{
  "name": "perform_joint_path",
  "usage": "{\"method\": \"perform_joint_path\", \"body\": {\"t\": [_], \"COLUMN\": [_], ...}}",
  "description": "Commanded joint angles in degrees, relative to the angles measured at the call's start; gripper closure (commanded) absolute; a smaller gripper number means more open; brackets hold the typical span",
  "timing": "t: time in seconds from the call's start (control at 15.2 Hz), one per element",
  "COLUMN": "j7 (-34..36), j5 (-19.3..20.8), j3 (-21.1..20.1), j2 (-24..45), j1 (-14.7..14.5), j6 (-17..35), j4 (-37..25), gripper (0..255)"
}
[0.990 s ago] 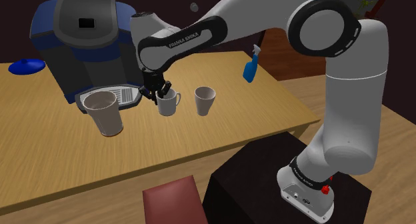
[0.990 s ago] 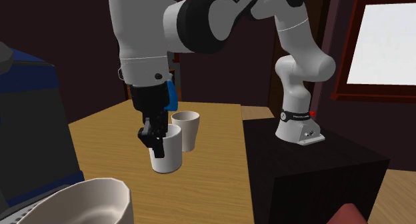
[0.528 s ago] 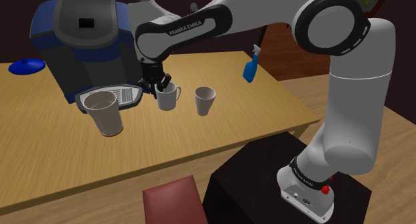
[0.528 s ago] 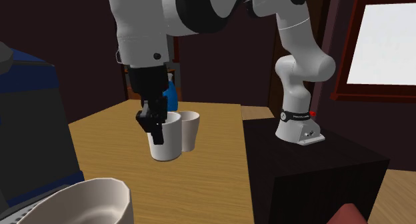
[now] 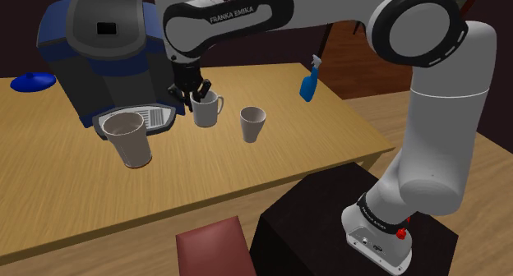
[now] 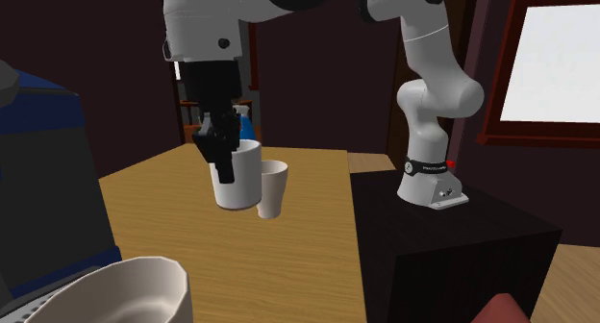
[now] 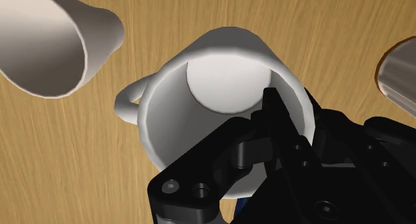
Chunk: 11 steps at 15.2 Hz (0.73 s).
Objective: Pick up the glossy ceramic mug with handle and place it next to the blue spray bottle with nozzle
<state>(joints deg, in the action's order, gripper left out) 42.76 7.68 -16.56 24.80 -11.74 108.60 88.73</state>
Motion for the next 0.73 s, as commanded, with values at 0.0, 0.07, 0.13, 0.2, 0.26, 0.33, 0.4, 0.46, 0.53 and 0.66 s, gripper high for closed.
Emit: {"method": "perform_joint_path", "body": {"t": [0.0,0.07,0.13,0.2,0.26,0.33,0.4,0.46,0.53,0.66], "j7": [-0.01,-0.06,-0.11,-0.16,-0.2,-0.24,-0.29,-0.33,-0.36,-0.43], "j5": [-0.1,-0.16,-0.22,-0.28,-0.33,-0.38,-0.42,-0.46,-0.5,-0.56], "j3": [-0.08,-0.11,-0.14,-0.17,-0.2,-0.23,-0.25,-0.28,-0.3,-0.34], "j2": [-0.19,-0.36,-0.51,-0.66,-0.79,-0.9,-1.01,-1.1,-1.18,-1.29], "j1": [-0.12,-0.13,-0.14,-0.15,-0.17,-0.19,-0.22,-0.24,-0.28,-0.35], "j6": [-1.49,-2.18,-2.87,-3.57,-4.28,-4.99,-5.71,-6.43,-7.16,-8.64], "j4": [-1.29,-1.82,-2.37,-2.93,-3.52,-4.12,-4.74,-5.38,-6.04,-7.42], "gripper": [255,255,255,255,255,255,255,255,255,255]}}
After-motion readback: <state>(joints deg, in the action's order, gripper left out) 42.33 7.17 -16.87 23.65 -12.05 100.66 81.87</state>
